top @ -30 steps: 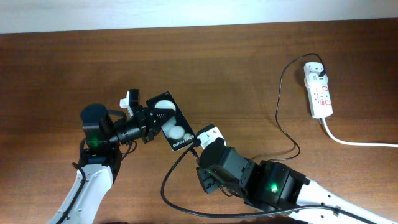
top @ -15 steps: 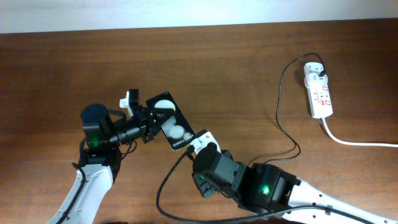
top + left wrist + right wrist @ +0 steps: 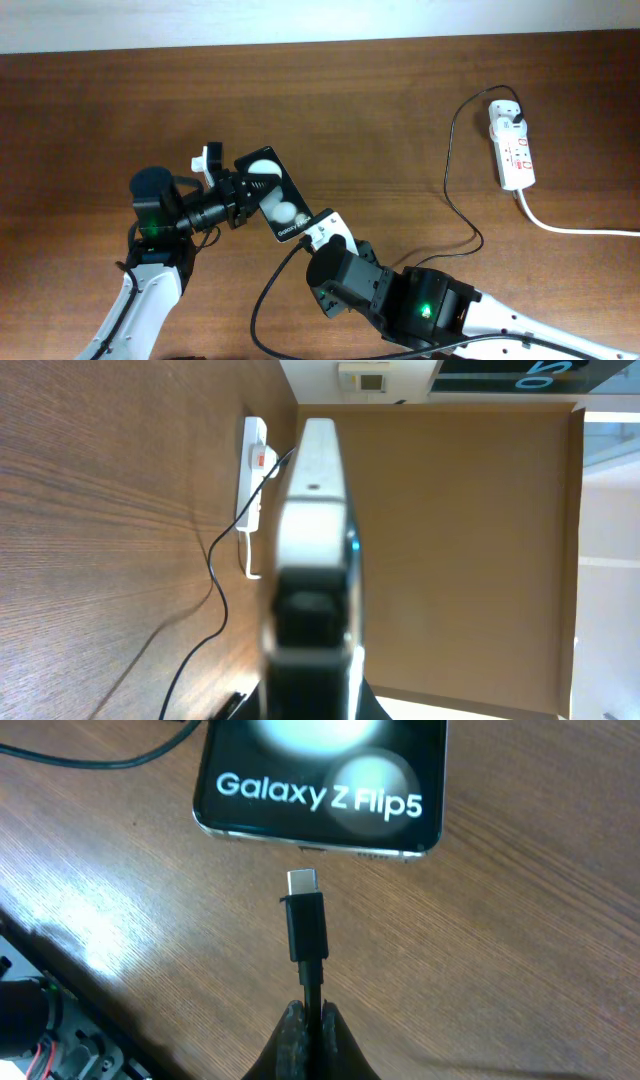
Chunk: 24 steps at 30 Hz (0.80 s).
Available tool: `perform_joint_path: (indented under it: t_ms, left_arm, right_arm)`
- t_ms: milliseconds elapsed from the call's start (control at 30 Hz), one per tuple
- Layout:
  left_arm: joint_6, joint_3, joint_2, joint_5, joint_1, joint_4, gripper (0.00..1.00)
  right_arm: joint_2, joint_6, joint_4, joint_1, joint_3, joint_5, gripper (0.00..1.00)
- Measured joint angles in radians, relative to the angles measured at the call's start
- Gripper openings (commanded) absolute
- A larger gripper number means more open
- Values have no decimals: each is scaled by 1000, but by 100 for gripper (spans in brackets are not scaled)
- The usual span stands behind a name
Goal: Plug charger to phone and switch on socket
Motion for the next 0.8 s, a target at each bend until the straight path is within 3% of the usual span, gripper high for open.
perform_joint_path:
  t_ms: [800]
  left_arm:
    - [58,0,0,0,0,0,0]
  right_arm:
    - [36,76,17,0,0,4,4]
